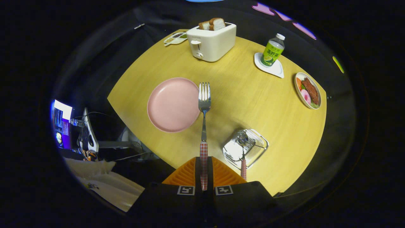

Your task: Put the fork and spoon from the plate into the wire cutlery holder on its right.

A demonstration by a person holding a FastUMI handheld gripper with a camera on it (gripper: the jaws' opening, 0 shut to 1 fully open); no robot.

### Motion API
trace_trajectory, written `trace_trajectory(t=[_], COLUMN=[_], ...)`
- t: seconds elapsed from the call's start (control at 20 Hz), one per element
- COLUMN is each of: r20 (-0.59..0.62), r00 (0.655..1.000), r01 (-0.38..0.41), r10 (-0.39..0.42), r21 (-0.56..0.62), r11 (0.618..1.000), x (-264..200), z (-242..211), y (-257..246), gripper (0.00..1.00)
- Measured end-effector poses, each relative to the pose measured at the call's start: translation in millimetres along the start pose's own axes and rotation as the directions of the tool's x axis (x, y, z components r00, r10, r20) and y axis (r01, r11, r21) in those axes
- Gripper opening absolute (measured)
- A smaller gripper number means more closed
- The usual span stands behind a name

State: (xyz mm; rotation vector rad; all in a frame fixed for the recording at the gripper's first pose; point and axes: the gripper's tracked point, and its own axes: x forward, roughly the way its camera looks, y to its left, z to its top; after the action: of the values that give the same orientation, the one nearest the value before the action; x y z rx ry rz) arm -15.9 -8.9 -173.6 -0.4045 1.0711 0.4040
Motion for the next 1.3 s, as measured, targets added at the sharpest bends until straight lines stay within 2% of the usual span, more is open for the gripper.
trace_trajectory(t=[0.2,0.4,0.8,0.95,1.3], r20=[-0.118,-0.258,-0.525,-0.572,-0.625], r00=[0.993,0.966,0.85,0.817,0.776], r01=[0.014,0.009,-0.046,-0.06,-0.077], r10=[-0.015,-0.017,0.047,0.07,0.083], r21=[-0.007,-0.031,0.015,0.035,0.037], r11=[1.0,0.999,0.999,0.998,0.996], x=[-24,-35,-24,-15,7], z=[-28,-60,-87,-81,-66], y=[-39,-68,-88,-90,-90], gripper=[0.09,0.09,0.09,0.09,0.1])
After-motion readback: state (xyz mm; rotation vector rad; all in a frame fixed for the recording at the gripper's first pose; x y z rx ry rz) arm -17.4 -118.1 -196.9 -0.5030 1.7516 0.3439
